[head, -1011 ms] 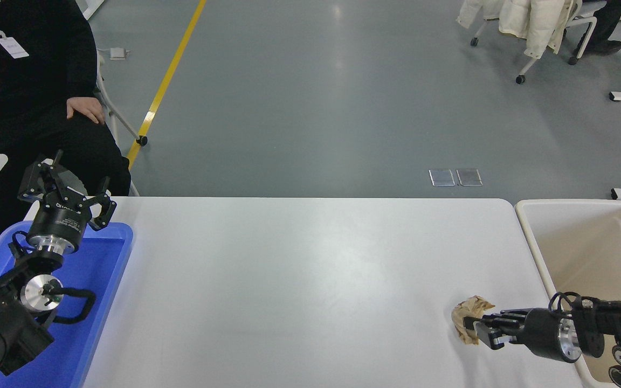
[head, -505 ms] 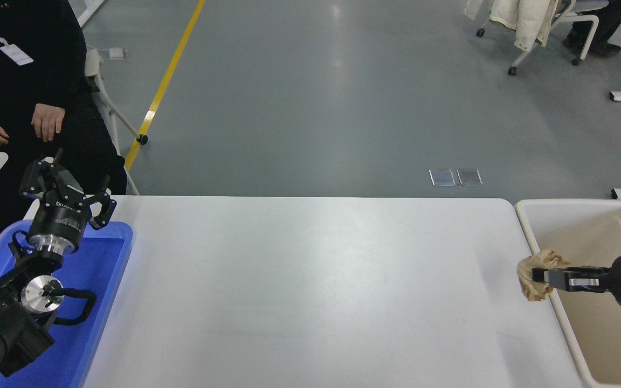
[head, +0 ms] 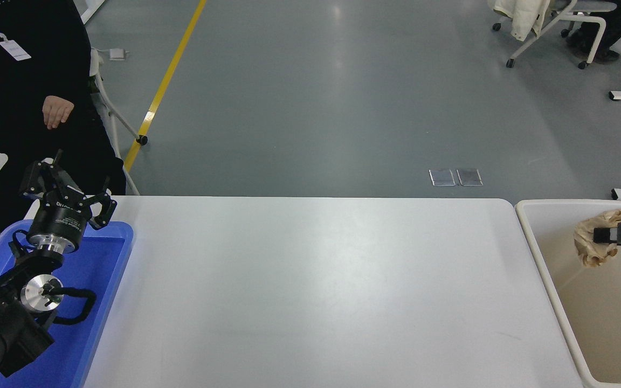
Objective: Clean the table surface
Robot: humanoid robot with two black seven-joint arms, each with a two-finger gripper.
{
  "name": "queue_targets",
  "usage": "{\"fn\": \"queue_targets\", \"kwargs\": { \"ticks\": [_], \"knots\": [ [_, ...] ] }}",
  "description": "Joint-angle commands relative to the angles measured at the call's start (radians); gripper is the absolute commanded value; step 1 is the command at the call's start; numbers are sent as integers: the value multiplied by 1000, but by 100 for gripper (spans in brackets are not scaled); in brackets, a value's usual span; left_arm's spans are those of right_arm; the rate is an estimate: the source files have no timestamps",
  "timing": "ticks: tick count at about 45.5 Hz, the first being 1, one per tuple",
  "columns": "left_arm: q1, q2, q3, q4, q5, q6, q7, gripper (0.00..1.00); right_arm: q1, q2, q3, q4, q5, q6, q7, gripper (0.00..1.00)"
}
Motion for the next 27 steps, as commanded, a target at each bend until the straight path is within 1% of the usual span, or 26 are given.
{"fn": "queue_targets", "kwargs": {
  "ticks": [1,6,10,13,20,27],
  "knots": [
    [0,0,0,1,0,0,0,100,11,0,-3,-41,9,17,1,0],
    [0,0,0,-1,0,0,0,100,6,43,-14,-156,25,9,1,0],
    [0,0,0,1,-2,0,0,100,-9,138,-21,-303,63,6,1,0],
    [0,0,0,1,0,0,0,100,-52,210,-20,-435,104,-1,1,0],
    [0,0,0,-1,0,0,0,100,-166,386,-3,-716,173,-81,1,0],
    [0,0,0,1,0,0,0,100,-239,535,-6,-903,273,-170,-2,0]
  ]
}}
